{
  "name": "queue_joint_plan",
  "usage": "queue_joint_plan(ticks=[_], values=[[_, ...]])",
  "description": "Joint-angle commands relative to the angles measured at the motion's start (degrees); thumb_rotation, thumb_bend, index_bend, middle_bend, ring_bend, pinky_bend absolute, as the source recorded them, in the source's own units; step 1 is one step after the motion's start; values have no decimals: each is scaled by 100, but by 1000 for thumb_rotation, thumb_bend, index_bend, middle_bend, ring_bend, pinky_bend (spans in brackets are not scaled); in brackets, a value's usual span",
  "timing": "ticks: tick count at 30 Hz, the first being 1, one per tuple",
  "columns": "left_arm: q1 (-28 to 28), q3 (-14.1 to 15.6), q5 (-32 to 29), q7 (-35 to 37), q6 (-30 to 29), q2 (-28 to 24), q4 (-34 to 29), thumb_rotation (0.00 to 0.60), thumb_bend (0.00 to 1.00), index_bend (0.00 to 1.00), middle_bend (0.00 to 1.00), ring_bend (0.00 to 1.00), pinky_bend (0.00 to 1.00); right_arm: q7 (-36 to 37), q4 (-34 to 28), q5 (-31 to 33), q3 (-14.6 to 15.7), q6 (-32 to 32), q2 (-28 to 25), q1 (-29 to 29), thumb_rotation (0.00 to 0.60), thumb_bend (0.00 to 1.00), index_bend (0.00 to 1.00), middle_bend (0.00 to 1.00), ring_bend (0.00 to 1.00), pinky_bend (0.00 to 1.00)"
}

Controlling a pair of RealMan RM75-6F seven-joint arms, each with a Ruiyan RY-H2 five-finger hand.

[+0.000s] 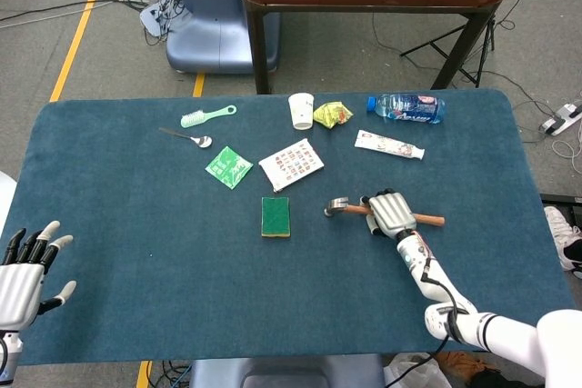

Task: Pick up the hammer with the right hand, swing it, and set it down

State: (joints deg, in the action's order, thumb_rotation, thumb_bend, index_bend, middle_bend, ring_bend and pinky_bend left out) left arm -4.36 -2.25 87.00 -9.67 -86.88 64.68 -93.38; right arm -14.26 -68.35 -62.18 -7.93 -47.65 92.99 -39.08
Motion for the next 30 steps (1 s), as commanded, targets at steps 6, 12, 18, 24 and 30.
queue_joint_plan(ticks=[6,12,18,24,30], values=[[-9,-3,-17,-25,15,-2,-19,600,190,233,104,107,0,338,118,-299,-34,-203,82,59,600,741,586,651,419,255],[-14,-4,-30,-41,24,-14,-43,600,190,233,105,106,0,636,211,-541,-34,-318,144,100,600,780,633,693,496,324],[-10,-2,-46,-47,26,-16,-44,600,190,233,105,106,0,881,262,-700,-70,-387,168,112,600,810,670,726,559,446],[4,7,-39,-39,4,-19,-43,600,191,233,105,106,0,1090,310,-806,-95,-409,193,120,600,862,704,759,607,569],[16,7,-44,-28,-13,-33,-50,600,190,233,105,106,0,1289,290,-932,-122,-439,154,115,600,893,720,787,635,645]])
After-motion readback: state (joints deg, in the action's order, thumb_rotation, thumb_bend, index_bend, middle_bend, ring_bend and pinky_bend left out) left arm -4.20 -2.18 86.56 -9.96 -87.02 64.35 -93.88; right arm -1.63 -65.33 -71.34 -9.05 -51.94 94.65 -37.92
